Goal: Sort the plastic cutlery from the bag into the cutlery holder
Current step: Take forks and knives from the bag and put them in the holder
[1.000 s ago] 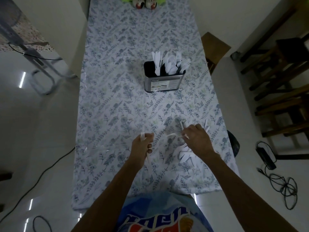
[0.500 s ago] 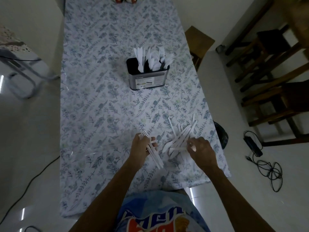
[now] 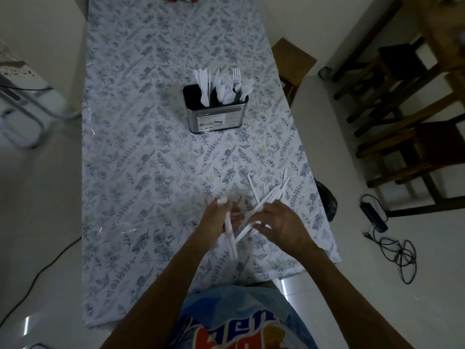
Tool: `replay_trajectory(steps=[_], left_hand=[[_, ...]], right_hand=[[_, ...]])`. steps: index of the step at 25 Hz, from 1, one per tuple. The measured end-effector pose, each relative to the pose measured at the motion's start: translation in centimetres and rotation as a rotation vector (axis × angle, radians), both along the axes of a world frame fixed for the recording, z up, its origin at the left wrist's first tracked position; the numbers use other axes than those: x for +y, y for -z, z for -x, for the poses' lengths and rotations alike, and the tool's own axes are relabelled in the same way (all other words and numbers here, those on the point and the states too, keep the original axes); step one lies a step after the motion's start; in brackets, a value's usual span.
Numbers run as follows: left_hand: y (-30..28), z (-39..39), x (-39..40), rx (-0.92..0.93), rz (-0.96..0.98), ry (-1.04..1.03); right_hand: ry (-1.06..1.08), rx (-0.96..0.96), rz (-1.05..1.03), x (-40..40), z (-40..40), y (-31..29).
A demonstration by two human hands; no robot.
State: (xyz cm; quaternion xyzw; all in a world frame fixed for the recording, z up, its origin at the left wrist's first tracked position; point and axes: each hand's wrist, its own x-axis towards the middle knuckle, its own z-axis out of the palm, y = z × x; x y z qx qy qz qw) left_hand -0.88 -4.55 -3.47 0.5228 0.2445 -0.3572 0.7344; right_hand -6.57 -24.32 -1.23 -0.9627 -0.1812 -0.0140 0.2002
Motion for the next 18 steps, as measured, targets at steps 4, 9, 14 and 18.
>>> replay_trajectory(steps=[4, 9, 14, 18], left_hand=[[-0.6, 0.3, -1.6, 0.071, 0.137, 0.048], [0.2, 0.6, -1.6, -0.059, 0.082, -0.024], [-1.0, 0.3, -1.7, -0.049, 0.056, -0.082], [-1.9, 0.1, -2.4, 0.052, 0.126, -0.208]], right_hand=[[-0.197, 0.012, -0.011, 3.0, -1.8, -1.2], [-0.122, 0.149, -0.220, 2.7, -1.6, -1.6], [0.481, 0.355, -0.523, -2.0, -1.2, -1.6], [0.817, 0.444, -0.244, -4.7, -1.4, 1.1]])
